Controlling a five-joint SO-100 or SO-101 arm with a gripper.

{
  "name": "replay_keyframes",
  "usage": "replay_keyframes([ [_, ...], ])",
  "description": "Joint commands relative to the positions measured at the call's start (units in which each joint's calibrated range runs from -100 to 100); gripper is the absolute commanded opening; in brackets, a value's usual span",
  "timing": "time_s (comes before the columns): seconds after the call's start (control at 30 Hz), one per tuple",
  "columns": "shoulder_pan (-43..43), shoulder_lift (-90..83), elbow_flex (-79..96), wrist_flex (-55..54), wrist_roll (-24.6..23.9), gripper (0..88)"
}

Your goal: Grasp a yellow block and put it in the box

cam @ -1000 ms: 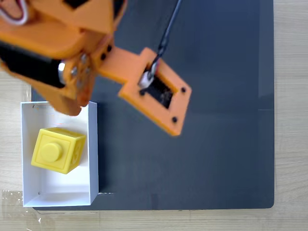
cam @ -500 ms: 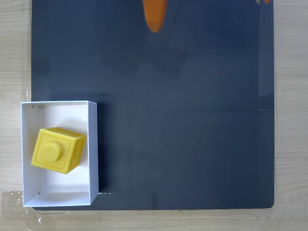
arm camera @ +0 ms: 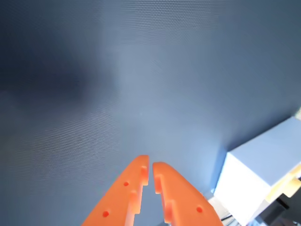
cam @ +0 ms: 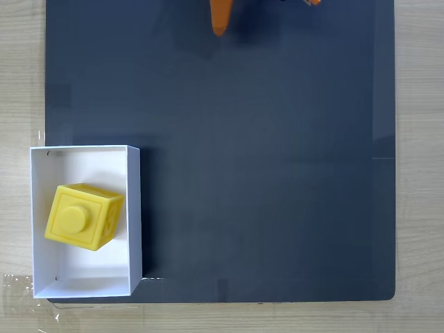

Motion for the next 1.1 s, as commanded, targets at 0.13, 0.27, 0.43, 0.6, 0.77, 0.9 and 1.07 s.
replay_keyframes([
  [0.13,-0.1,-10.8,4.7,4.3,-0.1,1.0],
  [0.27,0.0,-11.0,4.7,4.3,-0.1,1.0],
  [0.43,0.1,-11.0,4.7,4.3,-0.1,1.0],
  [0.6,0.4,-11.0,4.7,4.3,-0.1,1.0],
  [0.77,0.0,-11.0,4.7,4.3,0.2,1.0],
  [0.9,0.0,-11.0,4.7,4.3,0.1,1.0],
  [1.07,0.0,-10.9,4.7,4.3,0.1,1.0],
])
